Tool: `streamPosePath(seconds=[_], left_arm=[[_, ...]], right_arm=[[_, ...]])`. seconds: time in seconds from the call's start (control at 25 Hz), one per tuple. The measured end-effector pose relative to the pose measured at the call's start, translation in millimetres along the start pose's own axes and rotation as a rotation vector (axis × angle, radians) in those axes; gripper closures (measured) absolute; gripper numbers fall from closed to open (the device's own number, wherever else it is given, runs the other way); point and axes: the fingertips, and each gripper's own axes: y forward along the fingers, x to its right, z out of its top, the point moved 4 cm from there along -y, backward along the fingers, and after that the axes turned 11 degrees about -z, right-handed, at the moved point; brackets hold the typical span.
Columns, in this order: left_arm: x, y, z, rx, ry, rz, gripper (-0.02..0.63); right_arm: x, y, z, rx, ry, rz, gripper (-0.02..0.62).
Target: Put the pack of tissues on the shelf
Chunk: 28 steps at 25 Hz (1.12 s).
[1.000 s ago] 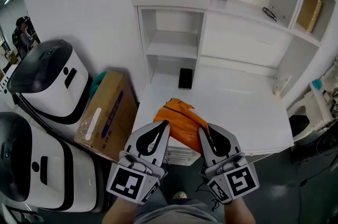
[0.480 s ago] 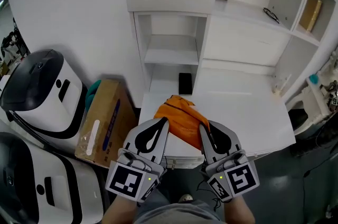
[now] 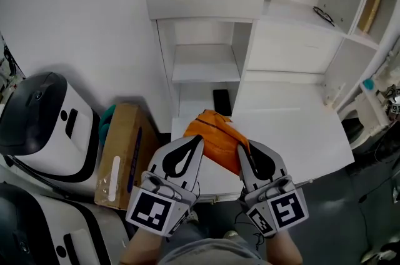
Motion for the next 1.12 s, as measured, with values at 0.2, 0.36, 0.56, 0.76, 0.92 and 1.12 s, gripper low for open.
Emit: streamPosePath(seconds=[0.2,0.36,0.56,0.76,0.92,1.12], left_arm=[[-25.0,4.0,-5.7,0.002,-0.005,-0.046,0.566],[-41.5,9.3,-10.4,0.003,-0.010,-0.086,0.566],[-60.5,12.8,-16.5,-0.009,-0.024,-0.130,0.566],[-76.5,16.0,-20.6,0.011,-0.027,-0.169,0.566],[-83.1,18.1,-26.7,0.014,-0.046,-0.193,0.566],[-88.5,29.2,-33.2,0.016,-0.069,-0.226,0.566]], right_arm=[[-9.5,20.0,-5.9,-0.005,-0.004,-0.040,0.551],[-13.6,34.5,-8.9,-0.005,-0.007,-0.074,0.551],[-20.5,50.4,-11.7,-0.003,-0.012,-0.112,0.551],[-25.4,61.7,-16.2,-0.008,-0.017,-0.155,0.551],[-27.7,66.5,-19.9,-0.015,-0.020,-0.183,0.551],[-20.8,72.5,-19.9,-0.019,-0.029,-0.221,0.551]])
